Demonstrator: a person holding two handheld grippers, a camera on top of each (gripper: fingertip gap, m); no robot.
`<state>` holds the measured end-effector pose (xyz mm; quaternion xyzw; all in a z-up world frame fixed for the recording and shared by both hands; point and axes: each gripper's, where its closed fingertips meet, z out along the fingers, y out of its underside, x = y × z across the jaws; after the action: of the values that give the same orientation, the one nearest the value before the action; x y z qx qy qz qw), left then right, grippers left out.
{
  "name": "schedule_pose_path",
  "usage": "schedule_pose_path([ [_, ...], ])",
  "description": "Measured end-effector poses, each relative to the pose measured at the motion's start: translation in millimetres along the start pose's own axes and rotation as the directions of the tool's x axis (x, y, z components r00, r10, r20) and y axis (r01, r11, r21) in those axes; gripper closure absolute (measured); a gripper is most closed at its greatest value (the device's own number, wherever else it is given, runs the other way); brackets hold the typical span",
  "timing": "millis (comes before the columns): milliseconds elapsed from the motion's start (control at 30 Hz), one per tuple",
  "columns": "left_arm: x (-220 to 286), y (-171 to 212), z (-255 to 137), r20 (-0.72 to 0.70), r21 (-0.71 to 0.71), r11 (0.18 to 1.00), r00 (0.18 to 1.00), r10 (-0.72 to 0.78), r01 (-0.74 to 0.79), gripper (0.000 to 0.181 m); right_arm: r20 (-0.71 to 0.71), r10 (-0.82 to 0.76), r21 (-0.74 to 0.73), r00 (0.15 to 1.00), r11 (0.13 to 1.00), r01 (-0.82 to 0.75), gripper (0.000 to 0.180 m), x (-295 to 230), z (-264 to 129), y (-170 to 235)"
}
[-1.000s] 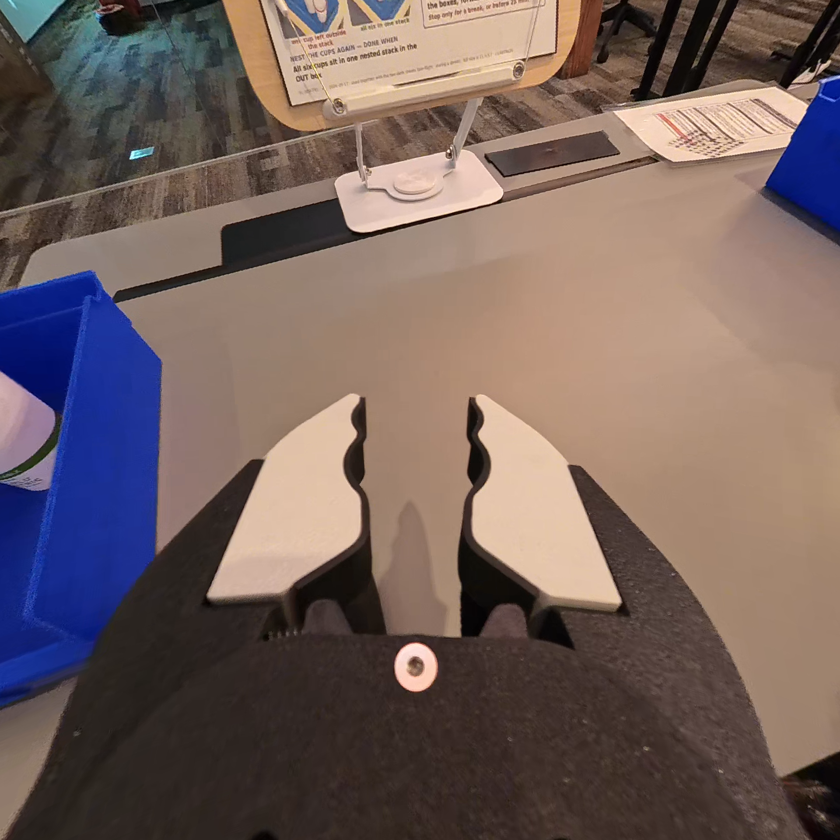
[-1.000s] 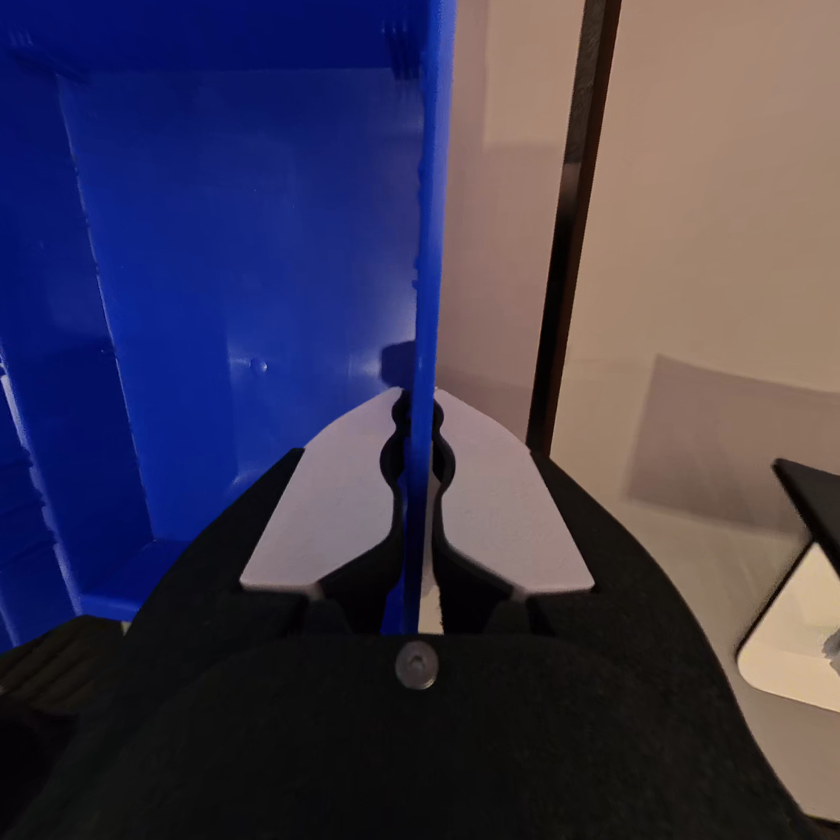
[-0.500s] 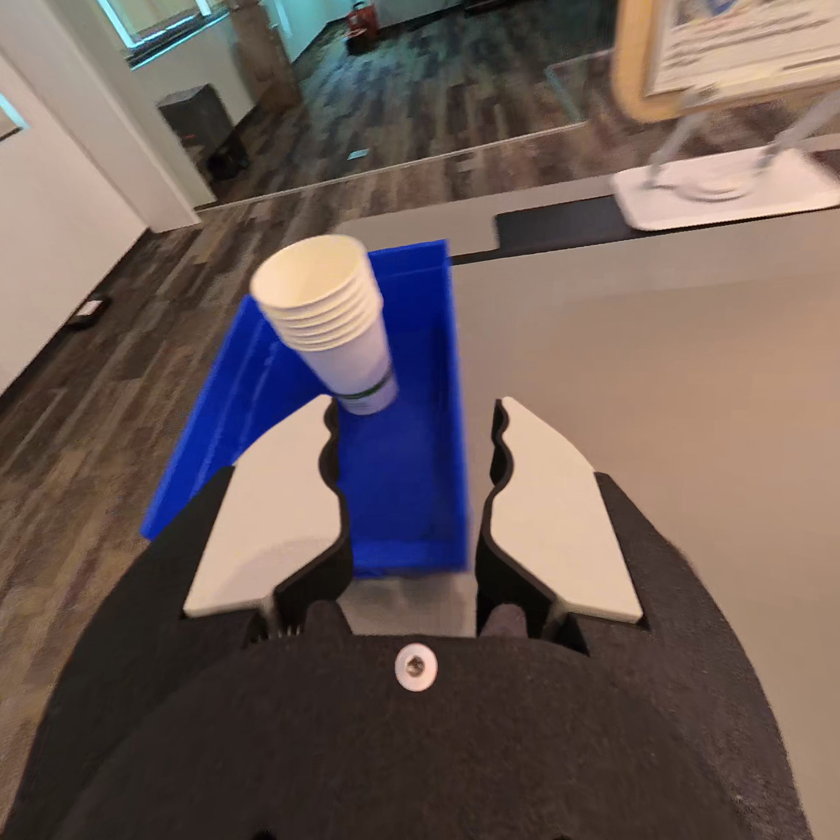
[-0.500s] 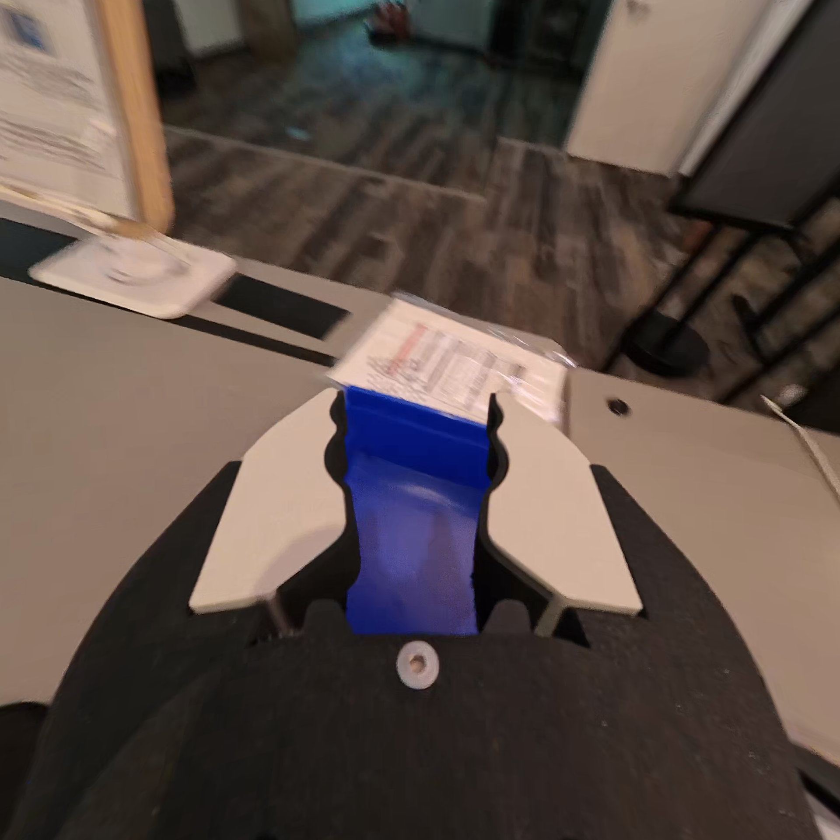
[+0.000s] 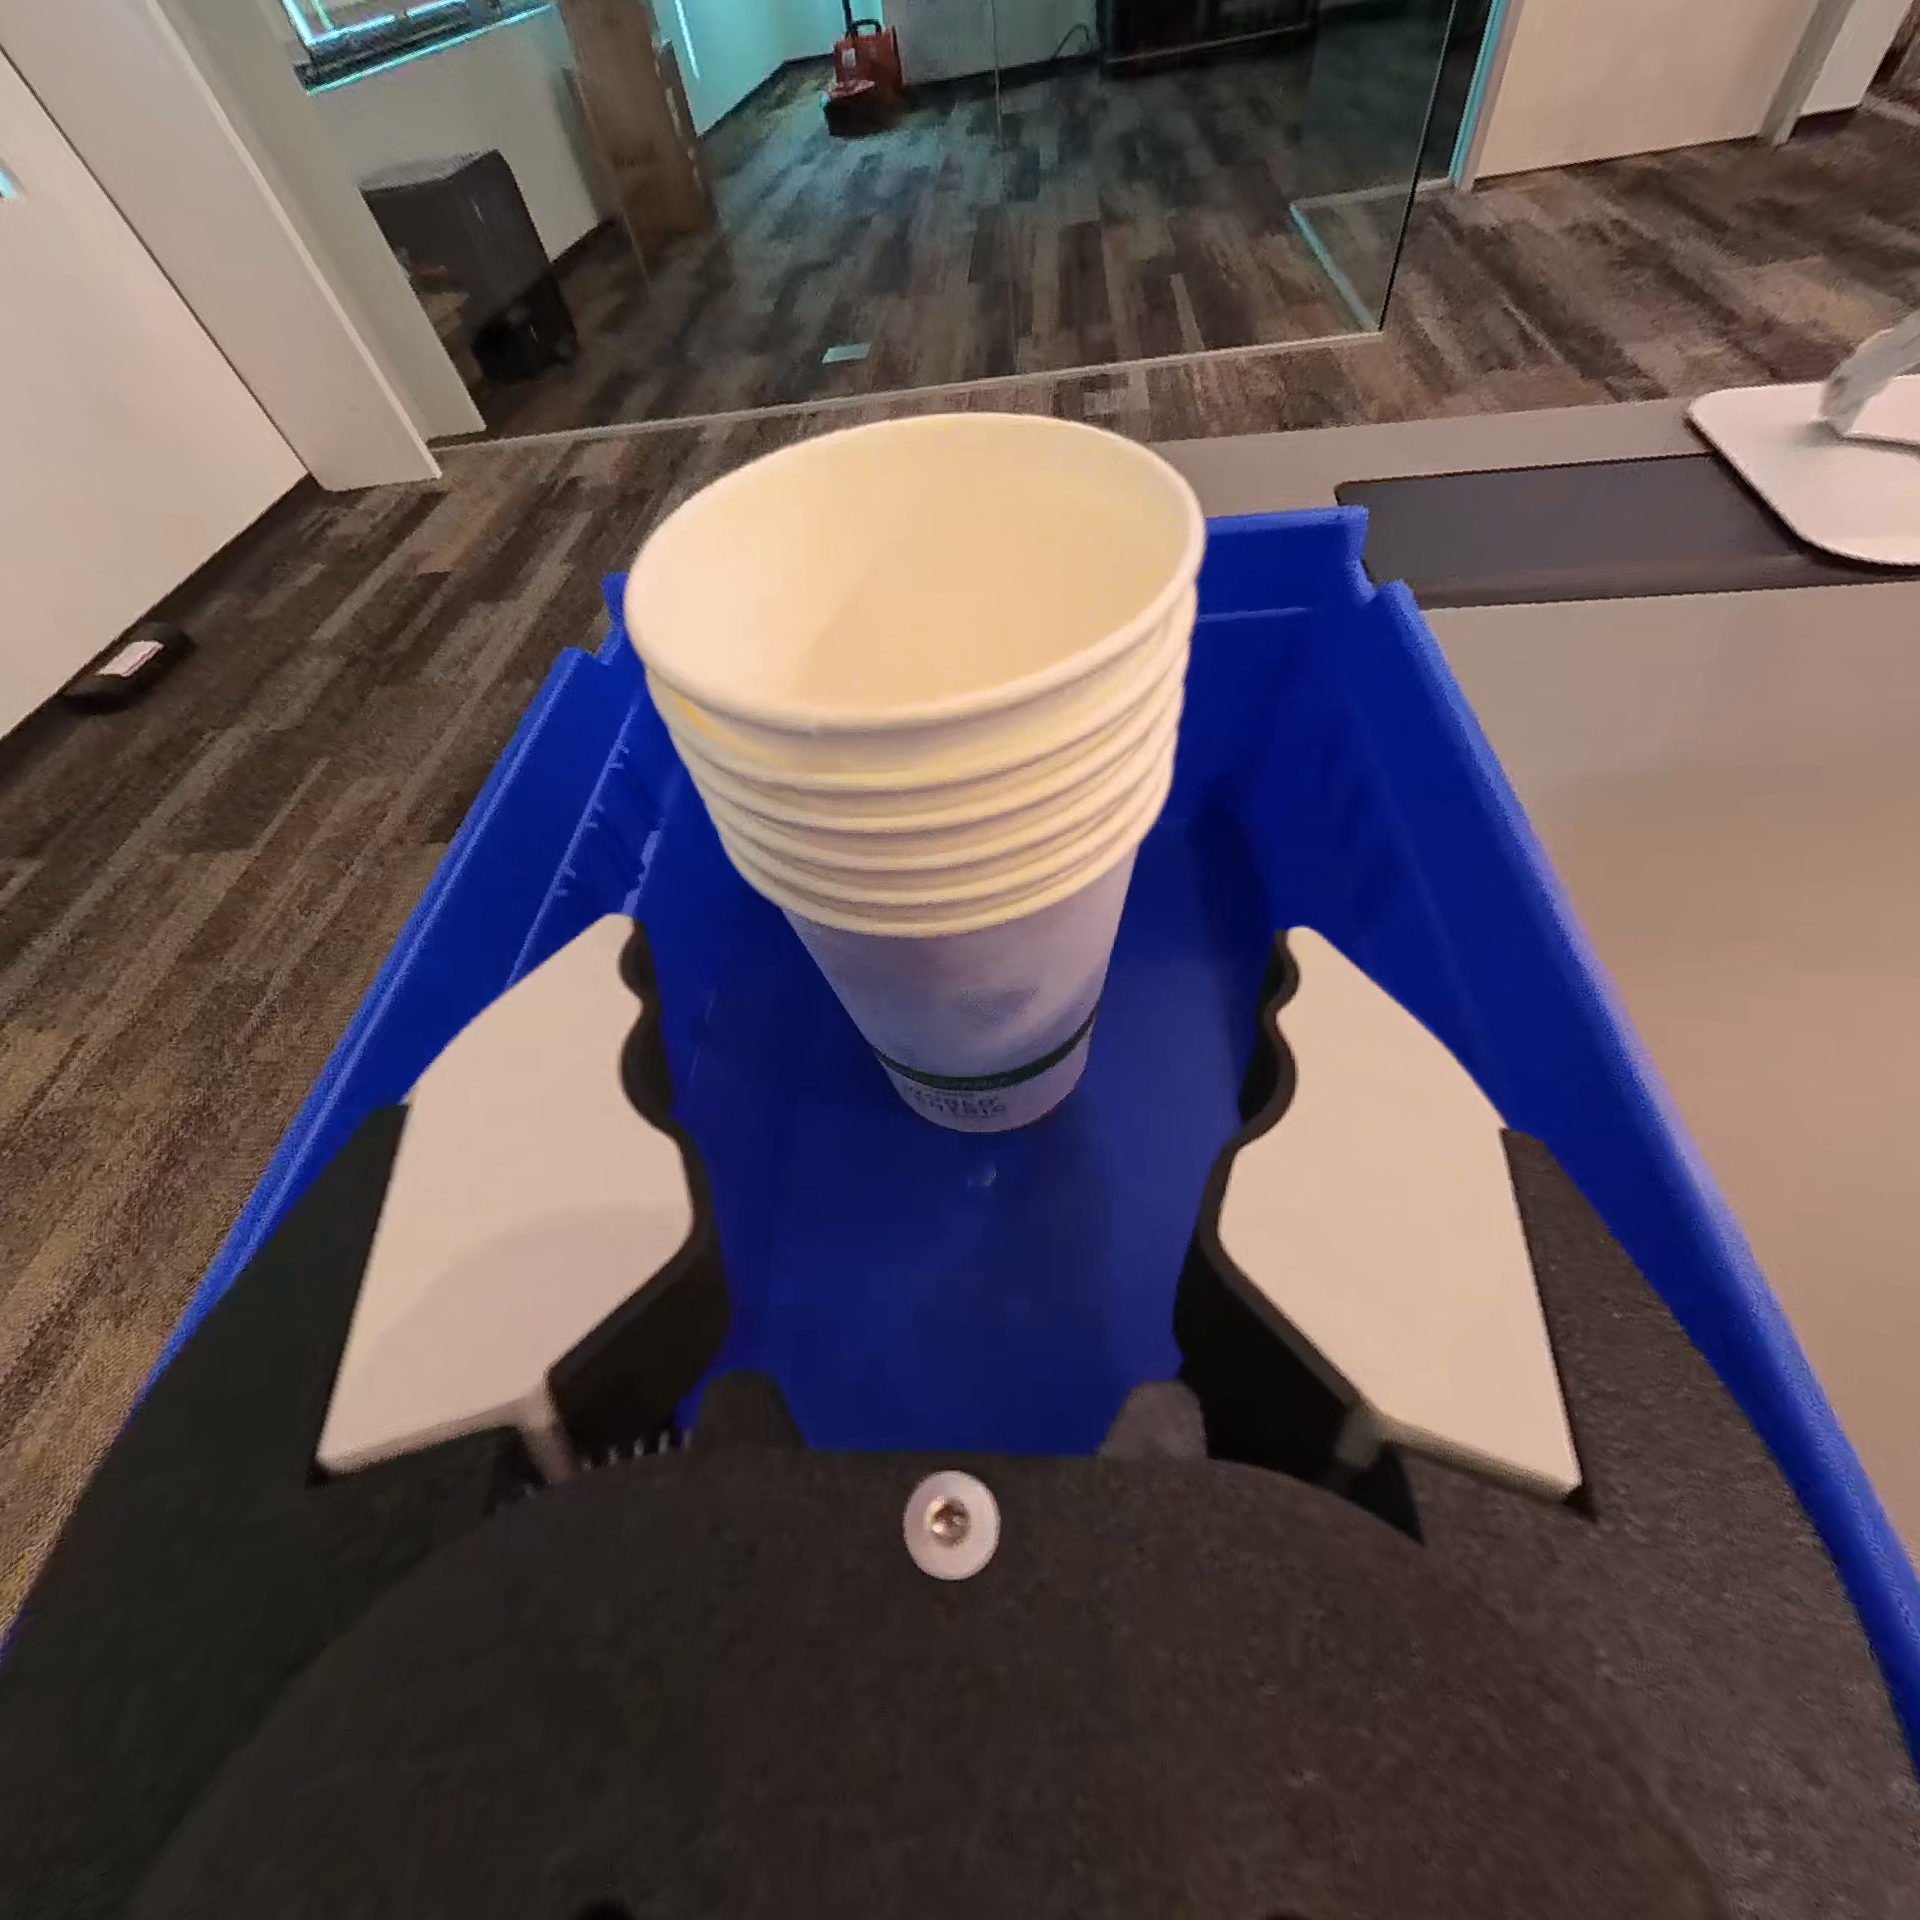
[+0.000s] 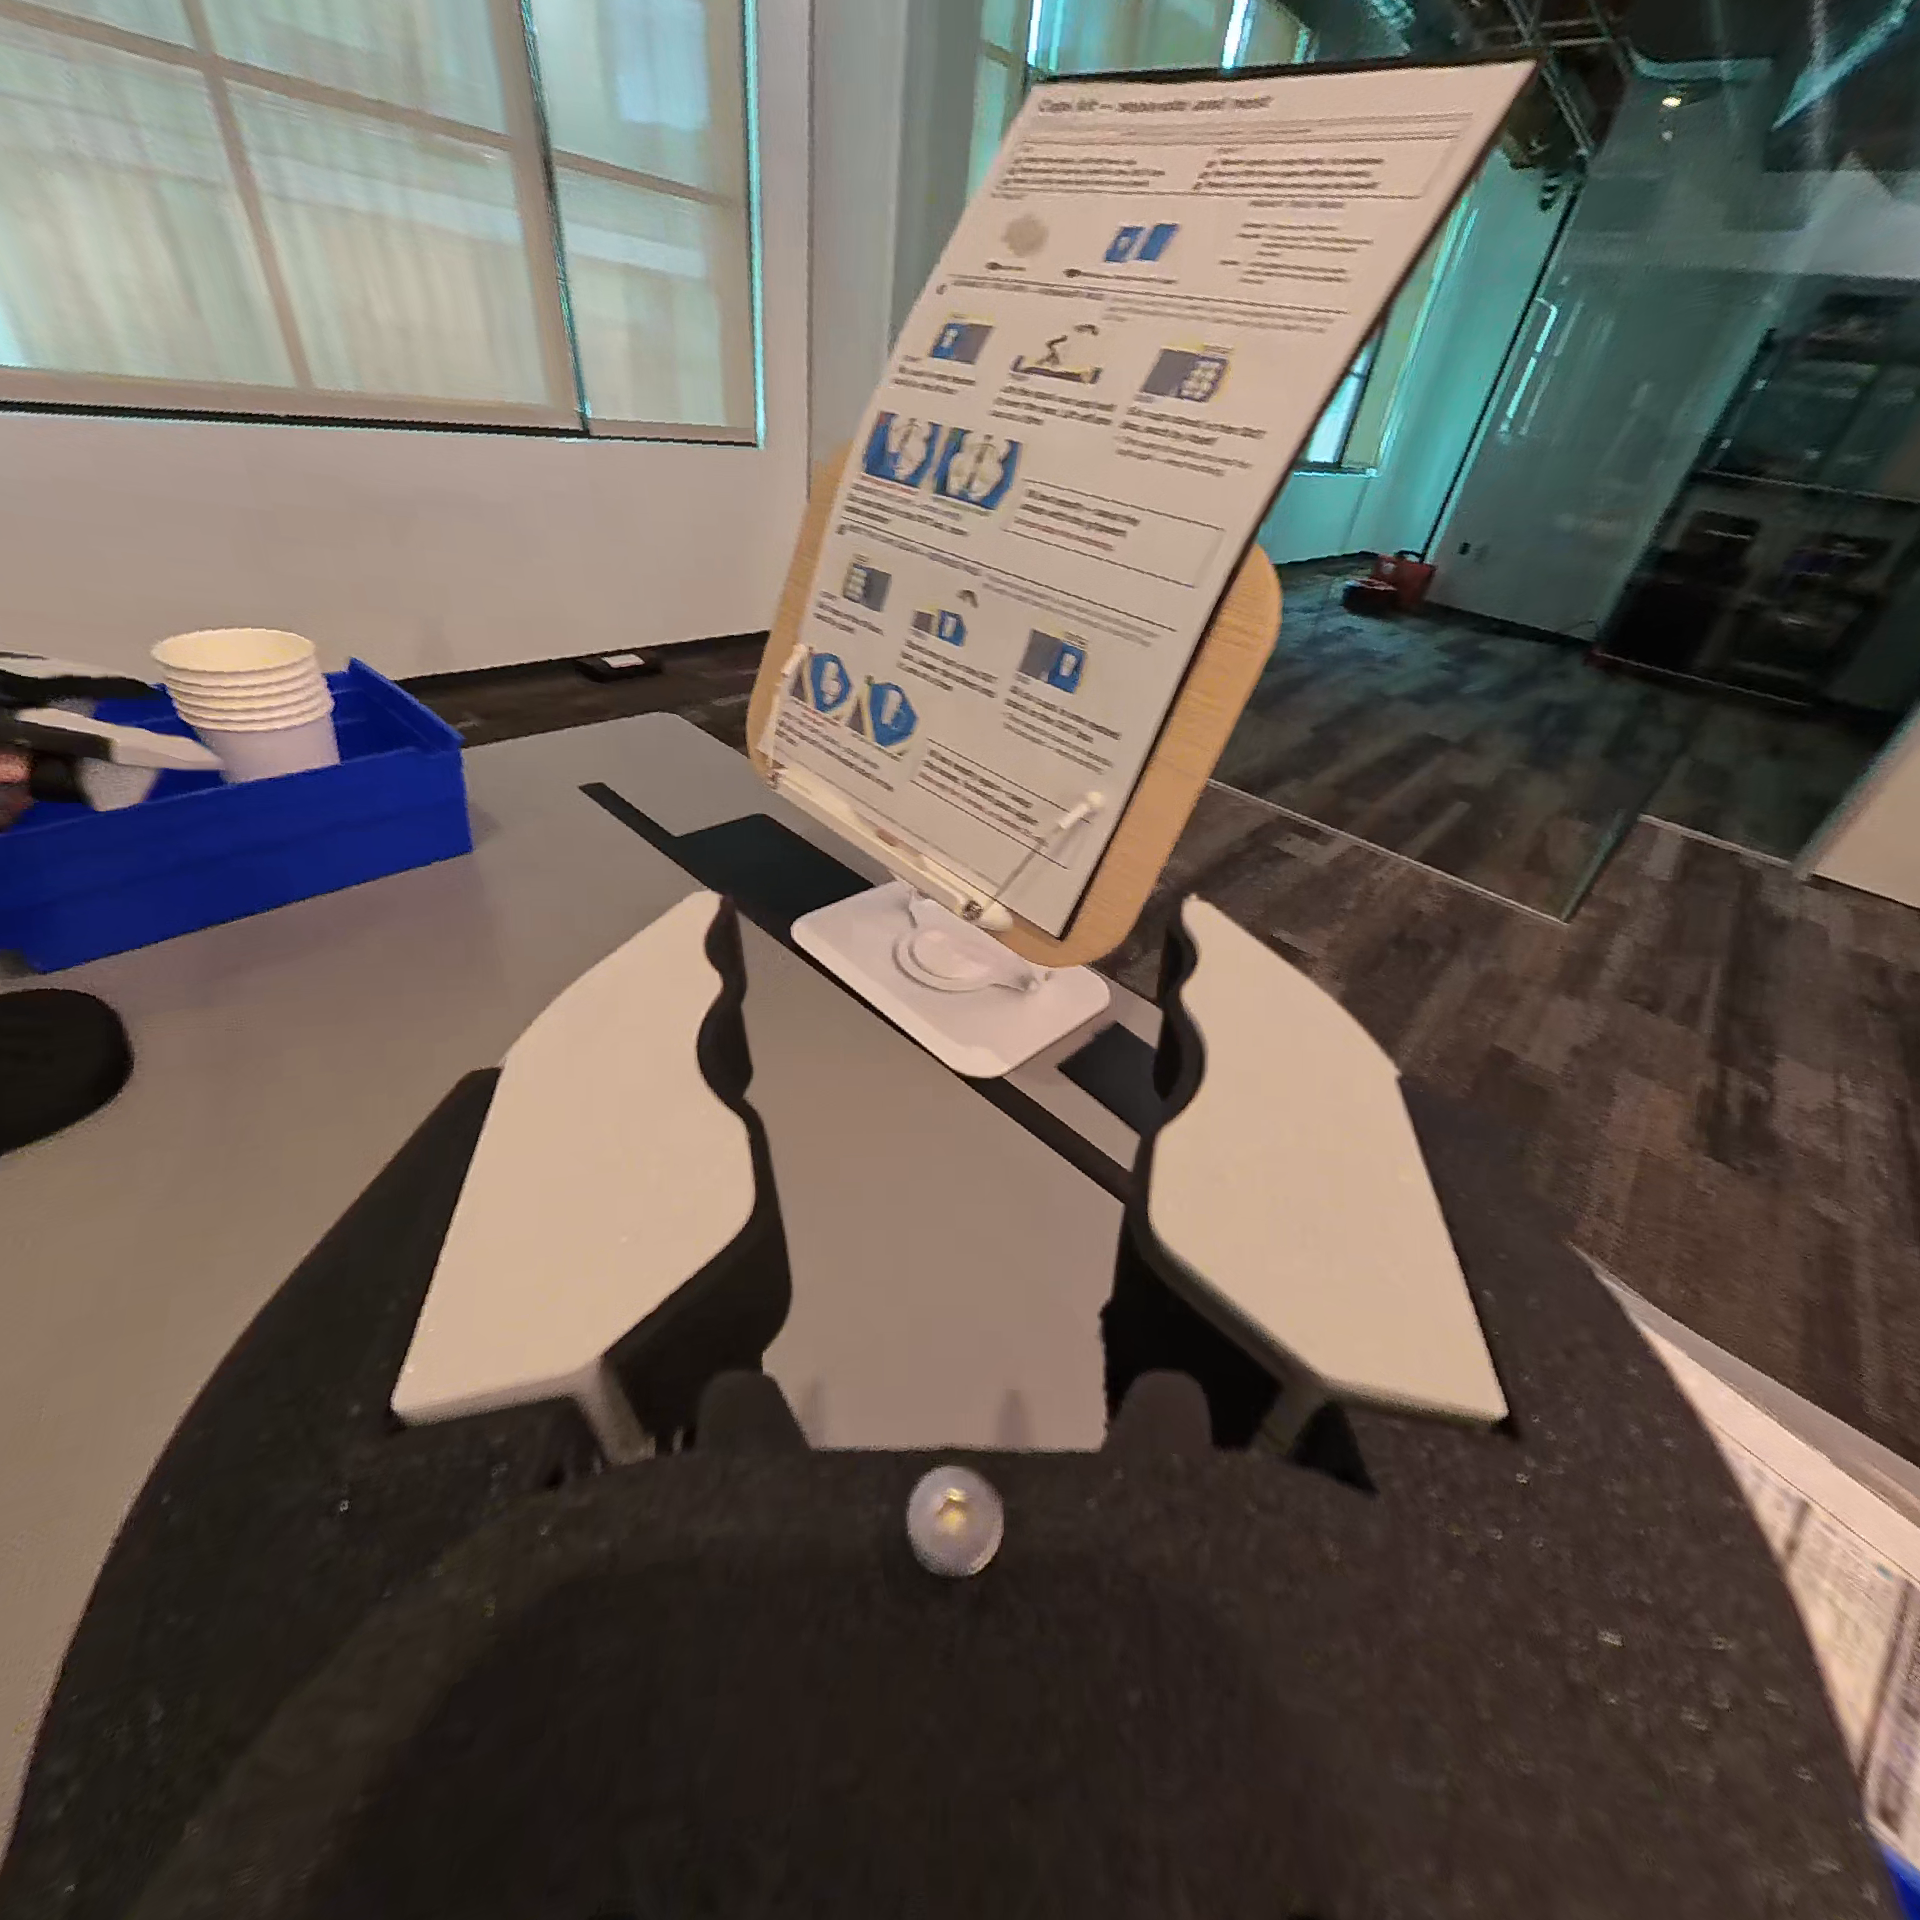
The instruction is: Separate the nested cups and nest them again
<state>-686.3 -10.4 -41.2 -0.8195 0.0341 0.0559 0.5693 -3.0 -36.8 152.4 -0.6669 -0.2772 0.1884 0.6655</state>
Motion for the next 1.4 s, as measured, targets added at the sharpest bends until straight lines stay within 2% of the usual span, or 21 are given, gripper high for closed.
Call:
schedule_pose_path([
  [233,-3,14,32,-0.015,-0.08,0.993,0.996,-0.085,0.083,0.068,0.054,0.04,0.056,0.998,0.998,-0.043,0.106,-17,14,-9],
  [400,-6,19,50,-0.034,-0.072,0.989,0.991,-0.133,0.13,0.062,0.05,0.057,0.07,0.997,0.996,-0.06,0.107,-13,14,-10],
  [500,-2,11,53,-0.06,-0.013,0.991,0.99,-0.132,0.131,0.064,0.047,0.069,0.081,0.997,0.994,-0.072,0.108,-10,10,-10],
  [667,0,17,62,-0.069,-0.043,0.991,0.989,-0.131,0.128,0.065,0.053,0.106,0.118,0.993,0.987,-0.112,0.112,-3,3,-8],
  [833,2,13,64,-0.068,-0.017,0.994,0.992,-0.11,0.109,0.077,0.047,0.129,0.13,0.991,0.982,-0.134,0.115,3,-3,-4],
  [1400,2,10,64,-0.078,0.055,0.989,0.988,-0.136,0.141,0.08,0.022,0.108,0.122,0.994,0.986,-0.11,0.118,7,-10,3],
])
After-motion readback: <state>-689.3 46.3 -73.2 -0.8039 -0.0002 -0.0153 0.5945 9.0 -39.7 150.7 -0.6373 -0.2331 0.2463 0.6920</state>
